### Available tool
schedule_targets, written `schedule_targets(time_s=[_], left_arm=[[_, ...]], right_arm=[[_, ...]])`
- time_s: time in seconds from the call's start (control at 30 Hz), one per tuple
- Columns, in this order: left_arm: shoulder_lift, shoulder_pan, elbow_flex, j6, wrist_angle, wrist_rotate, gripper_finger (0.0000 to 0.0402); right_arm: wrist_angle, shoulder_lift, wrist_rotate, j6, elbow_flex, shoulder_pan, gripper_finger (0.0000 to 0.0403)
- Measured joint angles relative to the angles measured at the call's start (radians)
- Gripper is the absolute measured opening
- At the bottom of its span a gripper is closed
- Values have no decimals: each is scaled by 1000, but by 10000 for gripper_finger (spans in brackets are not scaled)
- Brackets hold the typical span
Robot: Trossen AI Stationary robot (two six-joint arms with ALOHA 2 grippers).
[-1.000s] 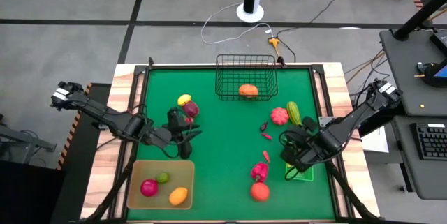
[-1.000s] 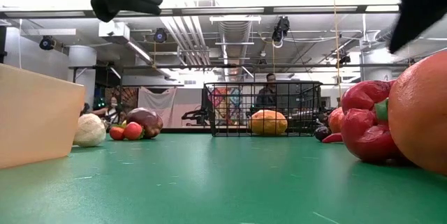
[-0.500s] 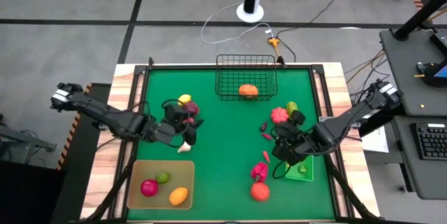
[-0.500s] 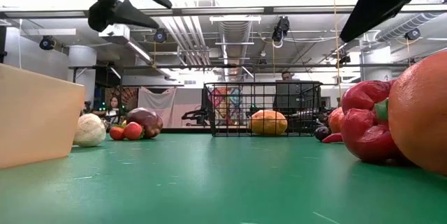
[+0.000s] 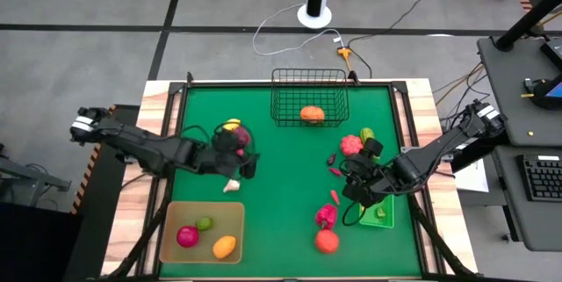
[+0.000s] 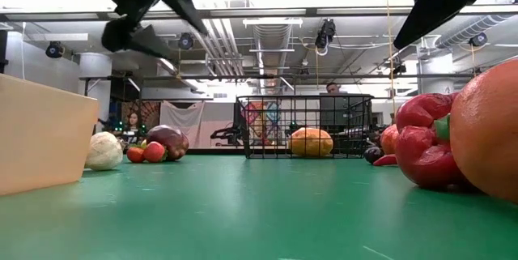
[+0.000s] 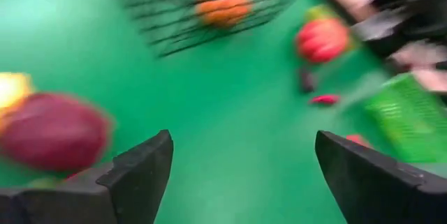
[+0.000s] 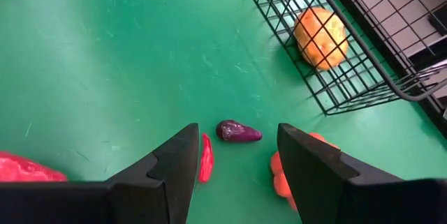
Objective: Sort produce into baskets
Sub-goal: Put the apple into the orange bin
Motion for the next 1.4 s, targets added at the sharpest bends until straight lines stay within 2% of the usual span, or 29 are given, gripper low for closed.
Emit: schedule_targets(time_s=[0.03,0.1,0.2,0.3,0.37,0.5,0.73,1.1,1.4], left_arm=[[8,18,32,-5,-92,21,328],[34,64,109,99,-275,92,325],[75,128,221,494,-489,229,324],[125,150,305,916,-576,316,324],[158,172,352,1088,-608,321,323],[223,237,391,1277,-702,309,323],[257,317,338,1444,-646,313,323],[272,398,208,1552,-501,314,323],[305,445,179,1673,-454,314,323]], right_arm=[[0,0,0,0,0,0,188],[0,0,0,-6,0,0,187],[0,0,-1,-17,0,0,188],[1,0,-1,-20,0,0,187],[2,0,-3,-17,0,-2,187],[4,0,-5,14,0,-2,187],[4,0,-5,21,0,-2,187],[3,0,-5,21,0,-2,187],[3,0,-5,21,0,-2,187]])
